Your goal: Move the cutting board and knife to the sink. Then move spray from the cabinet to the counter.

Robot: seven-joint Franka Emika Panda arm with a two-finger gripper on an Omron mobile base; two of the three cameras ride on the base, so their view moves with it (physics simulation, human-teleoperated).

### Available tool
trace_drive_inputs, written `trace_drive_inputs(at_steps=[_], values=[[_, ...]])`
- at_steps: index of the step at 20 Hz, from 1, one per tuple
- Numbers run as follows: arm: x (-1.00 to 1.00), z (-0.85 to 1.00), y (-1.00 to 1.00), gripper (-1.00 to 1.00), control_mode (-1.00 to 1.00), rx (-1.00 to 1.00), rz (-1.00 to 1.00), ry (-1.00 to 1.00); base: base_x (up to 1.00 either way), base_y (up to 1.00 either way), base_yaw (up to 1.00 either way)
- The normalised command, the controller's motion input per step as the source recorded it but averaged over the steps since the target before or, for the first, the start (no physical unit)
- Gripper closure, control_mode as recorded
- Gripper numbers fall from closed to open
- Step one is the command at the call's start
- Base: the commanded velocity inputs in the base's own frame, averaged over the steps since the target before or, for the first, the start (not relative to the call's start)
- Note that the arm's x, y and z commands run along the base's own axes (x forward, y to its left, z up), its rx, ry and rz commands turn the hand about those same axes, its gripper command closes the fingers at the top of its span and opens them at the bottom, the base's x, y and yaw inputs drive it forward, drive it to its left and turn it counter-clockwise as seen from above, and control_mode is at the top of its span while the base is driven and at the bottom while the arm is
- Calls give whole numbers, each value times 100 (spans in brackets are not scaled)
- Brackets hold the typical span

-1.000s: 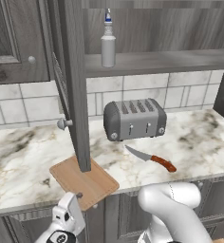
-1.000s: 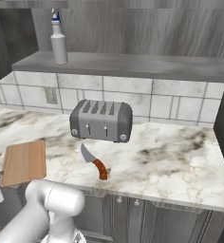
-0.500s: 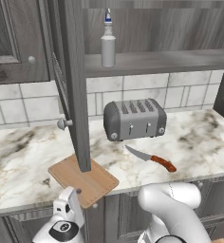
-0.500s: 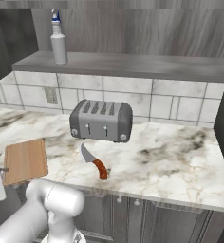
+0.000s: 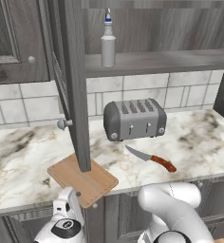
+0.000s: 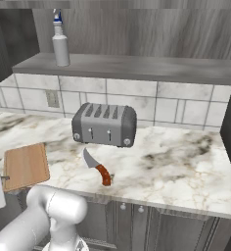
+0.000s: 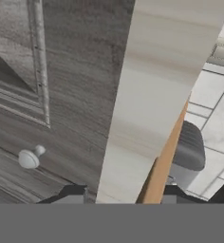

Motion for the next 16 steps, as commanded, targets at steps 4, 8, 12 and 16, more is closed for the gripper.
trace_drive_inputs(at_steps=[4,8,12,16], values=[[-2,10,0,100,-100,1,0,0,0,0,0],[-53,47,1,100,-100,2,0,0,0,0,0],[-88,74,0,100,-100,5,0,-3,0,0,0],[-85,91,0,100,-100,5,0,-8,0,0,0]])
